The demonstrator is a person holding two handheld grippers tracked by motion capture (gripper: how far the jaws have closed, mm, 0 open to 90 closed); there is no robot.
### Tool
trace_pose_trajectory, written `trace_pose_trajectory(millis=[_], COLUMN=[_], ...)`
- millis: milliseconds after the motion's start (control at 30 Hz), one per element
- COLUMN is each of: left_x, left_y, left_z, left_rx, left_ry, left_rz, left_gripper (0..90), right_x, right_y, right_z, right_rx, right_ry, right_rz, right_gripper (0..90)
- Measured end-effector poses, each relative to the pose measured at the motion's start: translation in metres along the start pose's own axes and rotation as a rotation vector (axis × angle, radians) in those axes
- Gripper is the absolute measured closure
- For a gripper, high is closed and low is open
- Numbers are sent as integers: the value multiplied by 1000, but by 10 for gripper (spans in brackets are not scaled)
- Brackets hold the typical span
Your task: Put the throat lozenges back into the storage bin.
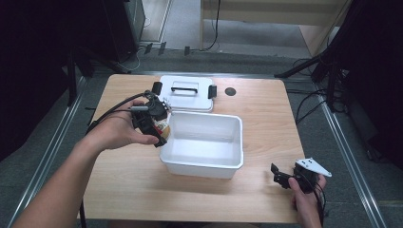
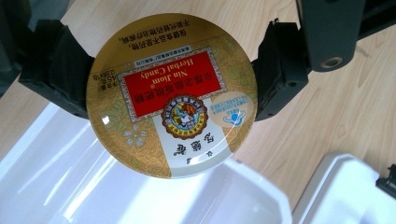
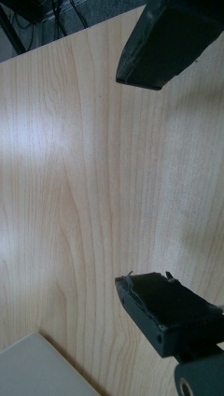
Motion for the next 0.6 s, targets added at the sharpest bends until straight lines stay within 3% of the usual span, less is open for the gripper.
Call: trace_pose_trajectory(millis=[600], left_x=[11], left_y=[19], left_z=[-31], left_rx=[46], left_ry=[23], left_rz=[34], left_gripper=[215], right_x=[0], right_y=[0], right_z=[0], right_rx=[4], right_ry=[0], right_rz=[-5], right_gripper=[42])
Point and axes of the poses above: each handheld gripper's, and its own axes: x roughly forward along the jaws, z roughly out of its underside, y roughly to its right, the point moved 9 cm from there along x, roughly forward along the jaws, and after that the axes turned 12 degrees about -z, right-handed, at the moved point
